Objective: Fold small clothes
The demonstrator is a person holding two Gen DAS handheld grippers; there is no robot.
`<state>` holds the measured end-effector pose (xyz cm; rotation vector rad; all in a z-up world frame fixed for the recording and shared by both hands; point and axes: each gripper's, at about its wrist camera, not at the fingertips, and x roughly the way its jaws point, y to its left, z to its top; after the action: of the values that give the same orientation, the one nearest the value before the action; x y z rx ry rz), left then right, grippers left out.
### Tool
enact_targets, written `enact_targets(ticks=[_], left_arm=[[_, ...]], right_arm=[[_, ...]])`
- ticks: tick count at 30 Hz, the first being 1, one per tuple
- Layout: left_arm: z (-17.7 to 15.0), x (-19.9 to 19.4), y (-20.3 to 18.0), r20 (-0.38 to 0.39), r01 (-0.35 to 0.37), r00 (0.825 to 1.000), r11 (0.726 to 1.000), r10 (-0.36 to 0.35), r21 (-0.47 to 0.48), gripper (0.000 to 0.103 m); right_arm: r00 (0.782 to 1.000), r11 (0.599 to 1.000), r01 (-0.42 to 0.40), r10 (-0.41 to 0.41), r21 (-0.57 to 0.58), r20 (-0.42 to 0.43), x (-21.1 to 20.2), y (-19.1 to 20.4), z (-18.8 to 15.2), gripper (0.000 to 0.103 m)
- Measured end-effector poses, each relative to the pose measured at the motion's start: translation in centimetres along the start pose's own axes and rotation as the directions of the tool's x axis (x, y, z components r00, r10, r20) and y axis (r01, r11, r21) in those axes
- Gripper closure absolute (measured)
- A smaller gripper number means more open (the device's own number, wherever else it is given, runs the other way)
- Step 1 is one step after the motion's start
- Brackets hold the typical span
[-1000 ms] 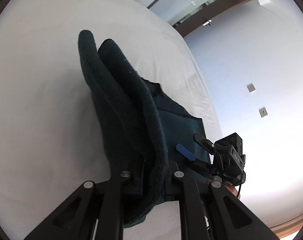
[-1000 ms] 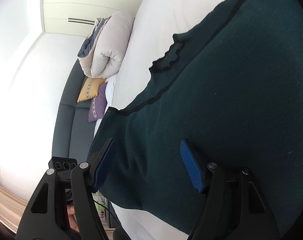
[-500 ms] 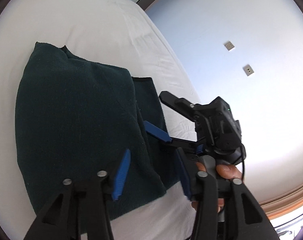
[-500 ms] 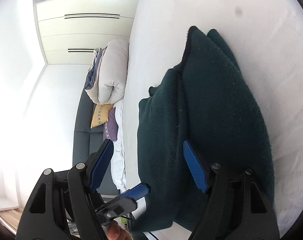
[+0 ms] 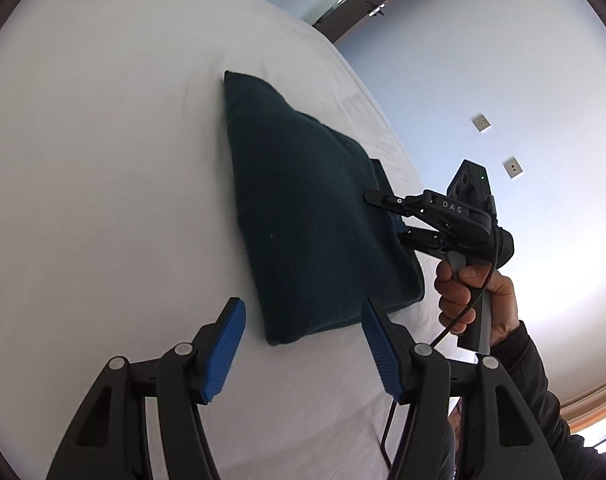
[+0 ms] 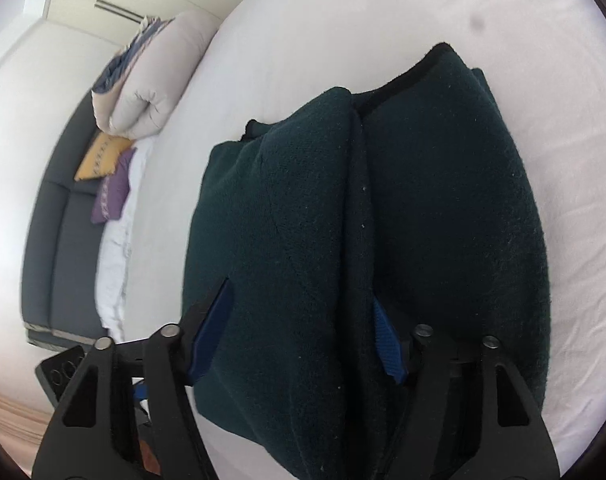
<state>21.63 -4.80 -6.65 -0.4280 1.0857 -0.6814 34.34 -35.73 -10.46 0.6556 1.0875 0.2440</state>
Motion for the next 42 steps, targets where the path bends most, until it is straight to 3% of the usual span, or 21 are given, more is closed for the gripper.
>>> enact_targets(ticks=[2, 8, 15, 25, 26, 28, 31, 32, 34, 35, 38, 42], left_arm=[[-0.3, 0.9, -0.4, -0.017, 0.016, 1.0, 1.0, -0.016, -0.003, 0.041], [-0.4, 1.5, -1.7, -0.026, 0.029, 0.999, 0.999, -0.028, 0.026, 0.041], [0.2, 1.8, -2.2, -0.02, 0.024, 1.0, 1.0, -0.024, 0.02, 0.041], [1.8, 3.3, -3.2, -0.015, -0.005, 1.0, 0.999, 0.006, 0.051, 0.041], [2.2, 3.7, -3.0, -0.011, -0.013, 1.0, 0.999, 0.014, 0.052, 0.041], [3.2, 4.5, -3.0, 0.005, -0.041, 0.999, 0.998, 0.041, 0.054, 0.039], [5.1, 5.5, -2.7, 0.028, -0.087, 0.996, 0.995, 0.086, 0.052, 0.035], [5.7, 5.8, -2.7, 0.038, -0.099, 0.995, 0.994, 0.097, 0.056, 0.034], [7.1, 6.5, -2.7, 0.054, -0.12, 0.992, 0.991, 0.116, 0.065, 0.027], [7.8, 7.1, -2.7, 0.057, -0.13, 0.99, 0.989, 0.127, 0.066, 0.023], [9.6, 9.2, -2.5, 0.045, -0.142, 0.989, 0.989, 0.14, 0.034, 0.021], [11.3, 12.3, -1.9, 0.006, -0.136, 0.991, 0.991, 0.136, 0.004, 0.021]], right_arm=[[1.0, 1.0, 0.011, -0.011, -0.007, 0.006, -0.8, -0.5, -0.2, 0.086], [0.997, 0.999, 0.035, -0.033, -0.026, 0.069, -4.6, -1.0, 0.3, 0.089], [0.994, 0.998, 0.055, -0.058, 0.031, 0.095, -10.6, -6.2, 0.5, 0.089], [0.993, 0.995, 0.048, -0.057, 0.087, 0.1, -8.6, -11.0, -0.3, 0.089], [0.992, 0.995, 0.064, -0.073, 0.083, 0.105, -8.2, -11.3, -0.4, 0.087], [0.992, 0.992, 0.021, -0.036, 0.123, 0.12, -7.6, -12.2, -0.4, 0.083], [0.989, 0.99, 0.018, -0.038, 0.142, 0.14, -7.9, -12.3, -0.9, 0.057], [0.985, 0.99, 0.047, -0.068, 0.135, 0.156, -8.6, -12.0, -1.2, 0.053], [0.971, 0.988, 0.094, -0.118, 0.121, 0.208, -10.5, -11.6, -1.5, 0.037], [0.968, 0.991, 0.074, -0.099, 0.113, 0.232, -11.4, -11.5, -1.5, 0.031], [0.981, 0.994, -0.023, 0.002, 0.105, 0.195, -11.6, -11.4, -1.0, 0.03], [0.995, 0.99, -0.035, 0.021, 0.138, 0.102, -8.6, -12.2, 0.0, 0.03]])
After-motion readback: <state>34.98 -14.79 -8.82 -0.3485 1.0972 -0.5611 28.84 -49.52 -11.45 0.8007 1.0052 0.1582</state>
